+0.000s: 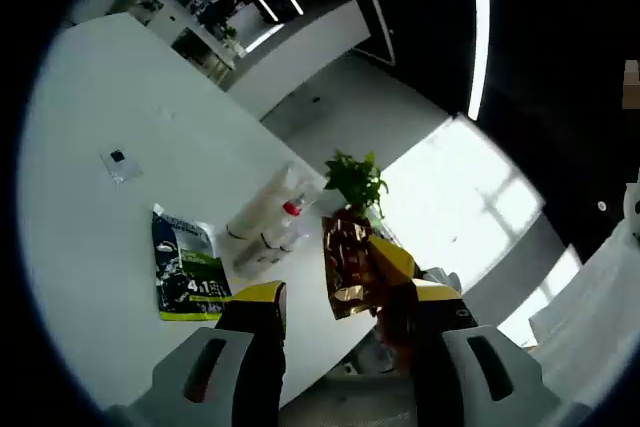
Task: Arrange the skincare products in the storage area until every visible bottle or jar stands upright without overlapping.
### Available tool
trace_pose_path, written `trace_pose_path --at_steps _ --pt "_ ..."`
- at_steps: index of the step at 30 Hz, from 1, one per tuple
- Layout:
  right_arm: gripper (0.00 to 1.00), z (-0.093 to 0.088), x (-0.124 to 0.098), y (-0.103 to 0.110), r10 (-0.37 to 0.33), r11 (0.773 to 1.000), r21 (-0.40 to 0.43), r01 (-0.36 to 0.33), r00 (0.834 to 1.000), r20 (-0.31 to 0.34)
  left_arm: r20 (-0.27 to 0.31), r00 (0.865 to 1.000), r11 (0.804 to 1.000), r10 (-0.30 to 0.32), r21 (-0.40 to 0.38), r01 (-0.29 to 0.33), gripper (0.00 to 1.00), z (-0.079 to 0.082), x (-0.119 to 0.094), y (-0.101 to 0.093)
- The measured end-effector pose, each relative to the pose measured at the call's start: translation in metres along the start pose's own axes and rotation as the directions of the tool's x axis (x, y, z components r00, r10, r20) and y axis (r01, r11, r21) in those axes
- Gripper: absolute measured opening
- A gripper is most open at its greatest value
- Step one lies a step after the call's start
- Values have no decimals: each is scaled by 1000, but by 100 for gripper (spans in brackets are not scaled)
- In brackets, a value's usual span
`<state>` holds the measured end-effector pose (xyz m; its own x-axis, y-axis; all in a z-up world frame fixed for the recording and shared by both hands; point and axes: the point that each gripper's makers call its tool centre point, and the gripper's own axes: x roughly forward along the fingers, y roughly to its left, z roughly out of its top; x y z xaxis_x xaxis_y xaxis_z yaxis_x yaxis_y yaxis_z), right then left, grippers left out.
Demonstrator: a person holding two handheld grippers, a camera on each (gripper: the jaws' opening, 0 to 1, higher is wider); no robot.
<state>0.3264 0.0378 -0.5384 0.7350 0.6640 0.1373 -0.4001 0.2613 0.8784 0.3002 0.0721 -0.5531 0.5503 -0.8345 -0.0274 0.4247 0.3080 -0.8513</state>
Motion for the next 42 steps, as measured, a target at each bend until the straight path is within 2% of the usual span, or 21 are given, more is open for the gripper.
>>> trace_pose_path --at_steps 3,9,12,15,20,26,28,36,42 --pt "1 -1 0 -1 -2 1000 11 2 1000 7 63 998 992 -32 -124 39 33 1 3 -4" --pt "1 -4 -1 -1 -6 1000 19 6 1000 17 95 995 976 -31 -212 51 20 -11 6 -3" --pt "1 -7 -1 4 12 1000 -7 -12 1000 0 142 989 950 -43 -302 85 11 -8 5 -4" --pt "2 -10 0 4 0 998 -58 -1 1000 -24 146 988 948 -57 -303 100 1 -8 4 -6" --pt "2 -12 0 4 -6 995 -104 1 999 -50 151 986 944 -76 -307 120 0 -4 2 -10" --pt "1 -18 0 5 -17 988 -152 2 995 -93 151 986 959 -66 -264 104 0 1 -3 -10" --pt "1 -22 -1 6 -19 986 -166 1 994 -110 168 984 962 -60 -252 101 0 6 -7 -9" --pt "1 -42 -5 10 -16 991 -137 -3 990 -142 210 977 968 -45 -231 94 0 23 -17 -4" --pt "1 -56 -8 14 -9 992 -126 -12 985 -171 214 976 963 -42 -250 97 0 26 -20 -3"
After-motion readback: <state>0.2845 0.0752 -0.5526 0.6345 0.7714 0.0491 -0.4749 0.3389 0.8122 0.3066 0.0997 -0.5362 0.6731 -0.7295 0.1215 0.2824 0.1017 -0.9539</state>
